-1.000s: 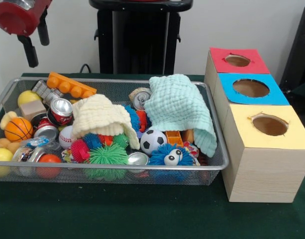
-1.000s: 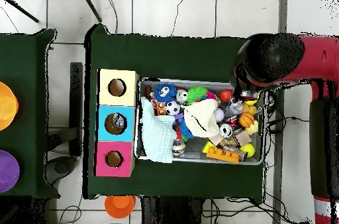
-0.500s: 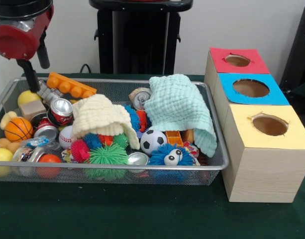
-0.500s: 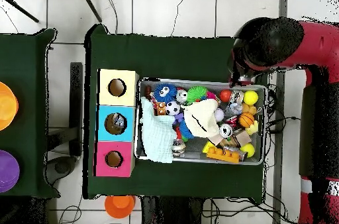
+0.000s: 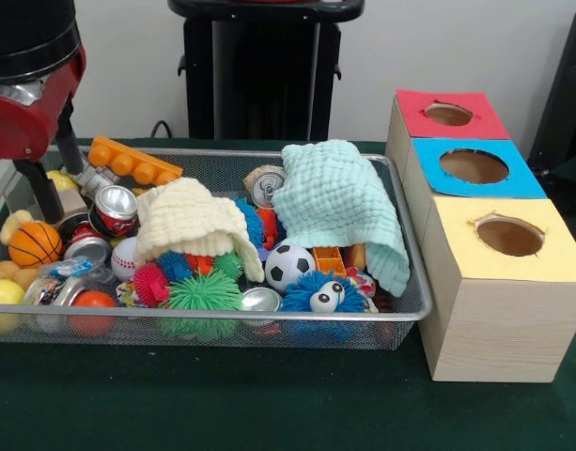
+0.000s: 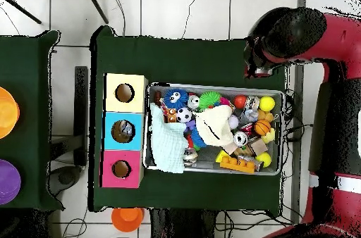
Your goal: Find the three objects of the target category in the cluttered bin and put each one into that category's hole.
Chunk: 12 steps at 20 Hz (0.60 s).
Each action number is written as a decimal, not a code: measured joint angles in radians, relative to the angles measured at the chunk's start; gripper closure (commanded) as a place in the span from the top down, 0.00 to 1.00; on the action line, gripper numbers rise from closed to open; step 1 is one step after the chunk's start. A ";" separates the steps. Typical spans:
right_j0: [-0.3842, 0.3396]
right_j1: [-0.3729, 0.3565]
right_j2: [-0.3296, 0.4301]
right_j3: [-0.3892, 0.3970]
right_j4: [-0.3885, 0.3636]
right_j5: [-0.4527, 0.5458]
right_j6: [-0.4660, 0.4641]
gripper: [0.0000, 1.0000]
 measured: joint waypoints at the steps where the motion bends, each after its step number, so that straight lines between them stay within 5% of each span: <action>1: 0.001 0.004 0.000 -0.006 0.000 0.000 -0.003 1.00; 12: 0.003 0.038 -0.001 -0.025 -0.003 0.000 -0.018 1.00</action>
